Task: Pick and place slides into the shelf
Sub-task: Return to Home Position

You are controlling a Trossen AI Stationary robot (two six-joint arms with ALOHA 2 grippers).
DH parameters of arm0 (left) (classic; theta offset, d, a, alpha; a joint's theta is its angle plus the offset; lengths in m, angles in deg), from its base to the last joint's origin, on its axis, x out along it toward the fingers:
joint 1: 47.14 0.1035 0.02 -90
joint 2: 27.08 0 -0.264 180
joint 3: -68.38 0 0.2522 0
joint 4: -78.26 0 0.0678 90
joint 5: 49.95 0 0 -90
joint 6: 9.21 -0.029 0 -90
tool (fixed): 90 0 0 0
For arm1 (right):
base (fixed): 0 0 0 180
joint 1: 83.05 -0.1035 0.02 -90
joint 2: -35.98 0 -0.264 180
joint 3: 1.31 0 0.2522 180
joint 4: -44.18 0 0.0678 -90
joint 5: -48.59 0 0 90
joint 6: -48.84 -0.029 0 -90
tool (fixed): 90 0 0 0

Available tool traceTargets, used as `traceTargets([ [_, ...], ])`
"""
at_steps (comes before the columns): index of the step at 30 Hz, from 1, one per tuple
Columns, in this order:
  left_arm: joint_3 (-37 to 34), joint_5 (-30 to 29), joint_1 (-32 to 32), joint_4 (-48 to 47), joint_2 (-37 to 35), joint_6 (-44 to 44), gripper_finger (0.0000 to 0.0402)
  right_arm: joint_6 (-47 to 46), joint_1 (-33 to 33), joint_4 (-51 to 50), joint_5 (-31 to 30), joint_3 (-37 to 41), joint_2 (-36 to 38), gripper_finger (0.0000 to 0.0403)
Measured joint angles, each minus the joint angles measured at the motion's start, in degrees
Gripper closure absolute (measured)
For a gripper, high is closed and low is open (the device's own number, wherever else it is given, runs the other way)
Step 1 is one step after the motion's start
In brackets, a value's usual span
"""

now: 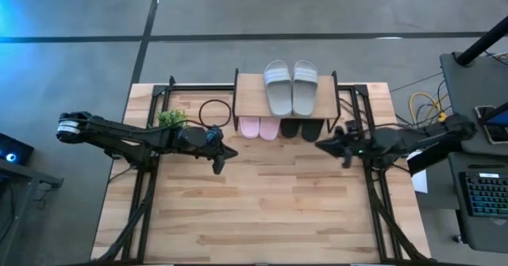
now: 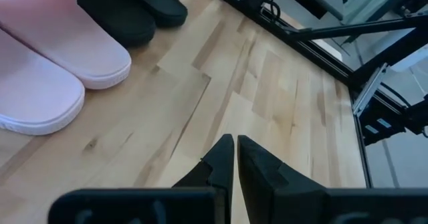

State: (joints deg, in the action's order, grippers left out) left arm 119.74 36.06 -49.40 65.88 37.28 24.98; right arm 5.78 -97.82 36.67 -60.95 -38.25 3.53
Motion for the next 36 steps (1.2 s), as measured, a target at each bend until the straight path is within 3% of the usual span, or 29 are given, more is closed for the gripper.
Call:
traceTargets([
  [6, 0.0, -1.0, 0.0, 1.1, 0.0, -0.6, 0.0395, 9.2, 0.6, 0.1, -1.2, 8.0, 18.4, 0.0390],
  [12, 0.9, -4.1, 0.1, 1.2, -0.4, -5.6, 0.0395, 11.9, 0.6, -0.1, 0.0, 15.1, 28.1, 0.0390],
  [16, 1.1, -0.1, 0.0, 3.9, -1.0, -0.4, 0.0395, 15.2, 0.6, 0.0, 0.5, 17.2, 30.8, 0.0390],
  [21, 0.9, 14.4, 0.9, 8.5, -2.4, -7.4, 0.0395, 17.6, 0.6, 0.2, 0.6, 17.8, 32.5, 0.0390],
  [29, -2.4, 14.5, 8.8, -1.9, -16.1, -9.4, 0.0395, 17.8, 0.6, -0.5, 0.5, 17.6, 32.4, 0.0390],
  [36, -12.1, 14.5, 9.0, 4.4, -30.3, -9.6, 0.0395, 17.6, 0.6, -0.9, -0.7, 17.6, 32.4, 0.0390],
])
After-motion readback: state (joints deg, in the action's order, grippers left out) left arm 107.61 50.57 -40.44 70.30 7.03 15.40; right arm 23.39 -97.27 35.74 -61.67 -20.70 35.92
